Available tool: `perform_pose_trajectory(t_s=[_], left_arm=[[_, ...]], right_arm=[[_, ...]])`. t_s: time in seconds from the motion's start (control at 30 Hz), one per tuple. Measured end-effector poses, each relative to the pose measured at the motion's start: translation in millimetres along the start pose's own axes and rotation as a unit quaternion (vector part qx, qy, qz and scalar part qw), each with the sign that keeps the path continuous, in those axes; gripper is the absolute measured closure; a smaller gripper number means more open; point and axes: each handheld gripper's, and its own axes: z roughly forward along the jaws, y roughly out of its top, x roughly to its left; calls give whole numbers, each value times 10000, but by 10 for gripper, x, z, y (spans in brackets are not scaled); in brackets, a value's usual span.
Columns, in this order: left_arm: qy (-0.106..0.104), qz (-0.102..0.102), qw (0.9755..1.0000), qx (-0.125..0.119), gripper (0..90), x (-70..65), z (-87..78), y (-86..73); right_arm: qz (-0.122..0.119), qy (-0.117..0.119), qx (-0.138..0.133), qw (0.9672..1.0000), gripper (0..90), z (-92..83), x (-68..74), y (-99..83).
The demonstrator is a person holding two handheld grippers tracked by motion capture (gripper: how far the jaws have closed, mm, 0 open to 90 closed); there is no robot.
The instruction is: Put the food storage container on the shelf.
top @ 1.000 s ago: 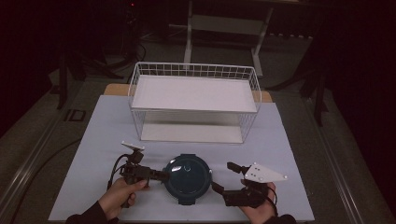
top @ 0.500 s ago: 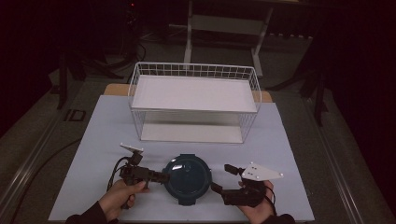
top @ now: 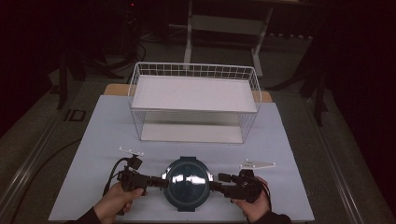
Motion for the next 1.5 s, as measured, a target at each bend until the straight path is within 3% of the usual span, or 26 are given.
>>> perform_pose_trajectory(t_s=[0.2,0.37,0.43,0.53,0.73,0.93,1.5], left_arm=[[53,271,9996,-18,555,-51,-12,-41],[115,393,9992,-39,557,-96,-19,-72],[151,425,9990,-78,558,-118,-18,-91],[175,437,9988,-136,559,-133,-17,-114],[290,433,9985,-175,558,-175,-28,-156],[377,562,9975,-223,558,-201,-31,-156],[493,1021,9916,-624,560,-351,-103,129]], right_arm=[[387,266,151,9988,476,58,-57,-29],[810,559,309,9947,551,100,-71,-70],[982,607,351,9927,562,99,-79,-79],[1045,543,357,9924,554,106,-53,-95],[1015,508,225,9933,558,112,-29,-112],[902,521,223,9943,561,115,-39,-84],[322,444,-138,9984,562,-5,-88,243]])
